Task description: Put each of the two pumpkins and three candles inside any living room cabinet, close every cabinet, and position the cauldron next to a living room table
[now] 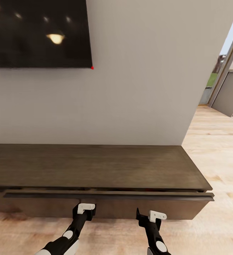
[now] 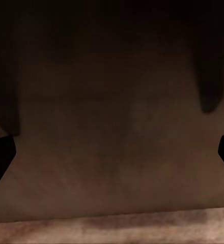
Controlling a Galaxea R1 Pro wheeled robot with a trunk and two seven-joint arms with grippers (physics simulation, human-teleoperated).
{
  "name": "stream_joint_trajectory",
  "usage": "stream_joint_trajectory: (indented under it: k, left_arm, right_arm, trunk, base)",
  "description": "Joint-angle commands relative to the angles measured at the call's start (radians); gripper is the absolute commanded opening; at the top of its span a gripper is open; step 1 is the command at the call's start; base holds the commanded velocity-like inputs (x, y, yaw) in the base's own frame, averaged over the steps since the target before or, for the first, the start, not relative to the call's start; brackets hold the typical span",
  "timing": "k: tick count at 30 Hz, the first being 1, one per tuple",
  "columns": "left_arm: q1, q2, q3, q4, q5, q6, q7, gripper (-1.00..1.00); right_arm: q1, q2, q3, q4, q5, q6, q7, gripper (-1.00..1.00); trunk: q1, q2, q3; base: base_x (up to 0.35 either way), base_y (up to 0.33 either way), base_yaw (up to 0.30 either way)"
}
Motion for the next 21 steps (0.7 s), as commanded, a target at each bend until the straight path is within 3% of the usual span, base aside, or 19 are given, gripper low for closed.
stream_joint_trajectory:
  k: [1, 10, 21]
  left_arm:
    - [-0.001, 0.000, -0.009, 0.000, 0.001, -0.004, 0.009, 1.00]
    - [-0.001, 0.000, -0.009, 0.000, 0.002, -0.004, 0.009, 1.00]
    - [-0.001, 0.000, -0.009, 0.000, 0.002, -0.004, 0.008, 1.00]
  right_arm:
    - [-0.001, -0.001, 0.007, 0.000, -0.010, -0.005, -0.007, 1.00]
    - [-0.001, -0.001, 0.007, 0.000, -0.010, -0.005, -0.007, 1.00]
    - [-0.001, -0.001, 0.007, 0.000, -0.010, -0.005, -0.007, 1.00]
  trunk:
    - [0.000, 0.000, -0.001]
    - [0.000, 0.000, -0.001]
    - [0.000, 0.000, -0.001]
  base:
    - [0.046, 0.000, 0.000]
    - [0.124, 0.000, 0.000]
    - [-0.035, 0.000, 0.000]
